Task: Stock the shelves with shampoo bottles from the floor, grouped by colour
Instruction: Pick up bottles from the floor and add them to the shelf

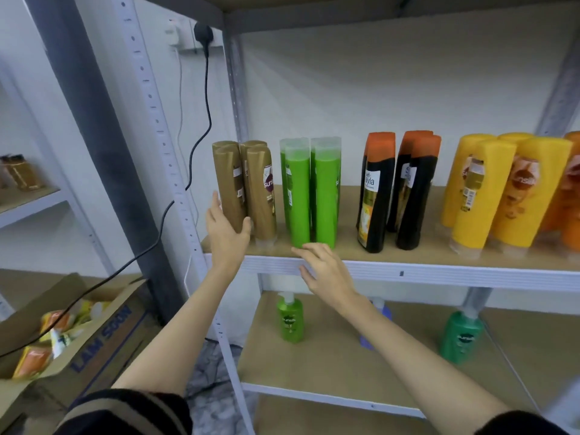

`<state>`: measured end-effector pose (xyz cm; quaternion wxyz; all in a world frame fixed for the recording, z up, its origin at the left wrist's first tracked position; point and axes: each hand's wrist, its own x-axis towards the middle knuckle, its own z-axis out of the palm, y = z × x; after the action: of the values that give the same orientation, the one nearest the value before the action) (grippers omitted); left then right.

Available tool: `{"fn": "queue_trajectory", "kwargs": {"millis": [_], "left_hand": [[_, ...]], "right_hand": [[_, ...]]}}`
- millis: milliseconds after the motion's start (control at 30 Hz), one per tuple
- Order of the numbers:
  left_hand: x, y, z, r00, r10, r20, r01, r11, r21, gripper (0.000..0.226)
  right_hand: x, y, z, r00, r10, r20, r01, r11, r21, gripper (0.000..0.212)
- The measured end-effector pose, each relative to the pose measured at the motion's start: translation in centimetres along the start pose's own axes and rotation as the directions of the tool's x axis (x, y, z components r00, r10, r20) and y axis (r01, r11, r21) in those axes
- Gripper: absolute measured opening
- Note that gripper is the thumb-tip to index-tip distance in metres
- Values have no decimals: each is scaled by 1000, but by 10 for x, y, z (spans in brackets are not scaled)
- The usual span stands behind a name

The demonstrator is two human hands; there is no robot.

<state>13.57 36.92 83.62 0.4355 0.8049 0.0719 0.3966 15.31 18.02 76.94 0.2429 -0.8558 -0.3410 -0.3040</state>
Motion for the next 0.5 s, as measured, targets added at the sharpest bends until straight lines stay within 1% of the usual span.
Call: {"fn": "queue_trajectory", "kwargs": {"millis": [67,100,133,167,233,300,333,400,467,500], "left_hand": [[-33,6,5,994,89,-56,-90,996,-25,61],[-51,9,10,989,140,-40,-141,989,-34,52],[-70,11,16,983,183,9,-182,982,-43,43],[-88,13,24,976,200,90,-196,979,-56,36],[-119,15,40,943,155,294,-142,988,-65,32],[-146,14,58,879,95,468,-88,995,-37,20],[-157,12,66,843,82,531,-83,996,-21,17],[-179,9,79,780,54,623,-78,997,10,19],[-200,4,91,724,-7,689,-49,997,61,23],[-211,-1,98,699,-47,714,-22,996,86,24]], "right_hand": [[-19,9,-19,999,37,-13,-36,999,24,33],[-30,14,-27,998,56,-12,-56,998,30,34],[-42,19,-36,997,78,1,-78,996,36,35],[-55,24,-45,994,109,16,-109,993,40,35],[-82,35,-64,980,192,46,-194,980,38,33],[-110,48,-80,953,290,90,-293,956,24,31],[-124,57,-86,932,338,129,-343,939,14,31],[-153,74,-96,864,431,261,-442,897,-21,36],[-183,89,-101,771,509,382,-525,848,-70,40],[-199,95,-103,722,550,419,-570,817,-89,41]]}}
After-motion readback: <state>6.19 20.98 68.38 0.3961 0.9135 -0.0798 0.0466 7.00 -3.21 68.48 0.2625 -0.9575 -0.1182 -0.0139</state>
